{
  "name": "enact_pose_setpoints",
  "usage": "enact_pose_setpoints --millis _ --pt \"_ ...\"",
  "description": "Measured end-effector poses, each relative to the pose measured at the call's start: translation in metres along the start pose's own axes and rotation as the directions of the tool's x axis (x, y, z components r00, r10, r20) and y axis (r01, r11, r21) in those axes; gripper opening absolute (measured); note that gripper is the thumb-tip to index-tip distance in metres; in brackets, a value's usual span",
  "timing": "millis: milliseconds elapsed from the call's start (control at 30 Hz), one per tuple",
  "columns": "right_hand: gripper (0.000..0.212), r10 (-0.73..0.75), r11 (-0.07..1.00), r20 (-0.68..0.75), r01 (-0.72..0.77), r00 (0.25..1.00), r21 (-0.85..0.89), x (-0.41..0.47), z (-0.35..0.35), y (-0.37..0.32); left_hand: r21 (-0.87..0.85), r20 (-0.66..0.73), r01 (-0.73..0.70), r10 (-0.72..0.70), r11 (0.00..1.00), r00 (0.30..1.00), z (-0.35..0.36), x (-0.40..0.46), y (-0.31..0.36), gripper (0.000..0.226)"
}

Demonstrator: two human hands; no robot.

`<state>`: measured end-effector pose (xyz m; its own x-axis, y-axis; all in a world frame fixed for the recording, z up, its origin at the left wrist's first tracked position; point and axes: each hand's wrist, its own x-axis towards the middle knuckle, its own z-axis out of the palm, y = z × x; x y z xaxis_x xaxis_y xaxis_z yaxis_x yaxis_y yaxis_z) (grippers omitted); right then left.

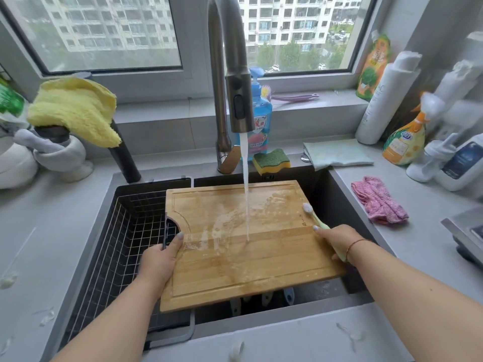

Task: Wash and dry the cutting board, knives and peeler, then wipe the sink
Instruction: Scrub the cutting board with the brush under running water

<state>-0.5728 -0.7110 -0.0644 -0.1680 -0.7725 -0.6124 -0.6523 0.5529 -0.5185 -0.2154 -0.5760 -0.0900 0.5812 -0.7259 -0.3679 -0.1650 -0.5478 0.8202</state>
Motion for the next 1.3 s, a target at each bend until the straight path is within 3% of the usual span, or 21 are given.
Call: enact_pose_setpoints --millis 233,467,700,933,1300 --pt "0.054 -0.037 0.999 0.025 0.037 0.999 -0.010 -0.006 -0.019 -0.005 0.177 -0.059 0.030 -0.020 0.984 0.998 -0.009 0.000 0.027 0.061" --pt "0.044 -0.083 0.992 0.038 0.079 0.996 0.097 -0.019 -0.060 -0.014 0.161 -0.089 0.089 -0.075 0.983 0.993 0.001 -0.002 0.044 0.072" --pt "0.035 -0.097 0.983 0.038 0.090 0.995 0.161 -0.023 -0.083 -0.011 0.117 -0.011 0.106 -0.105 0.987 0.994 0.021 -0.007 0.039 0.073" --pt "0.032 -0.128 0.967 -0.029 0.131 0.991 0.220 -0.032 -0.101 -0.009 0.103 0.005 0.052 -0.053 0.993 0.999 0.042 -0.025 0.041 0.054" --pt "0.031 -0.088 0.953 -0.032 0.093 0.996 0.287 -0.020 -0.101 -0.002 0.124 0.016 -0.071 0.069 0.990 0.997 0.044 -0.020 0.051 0.064"
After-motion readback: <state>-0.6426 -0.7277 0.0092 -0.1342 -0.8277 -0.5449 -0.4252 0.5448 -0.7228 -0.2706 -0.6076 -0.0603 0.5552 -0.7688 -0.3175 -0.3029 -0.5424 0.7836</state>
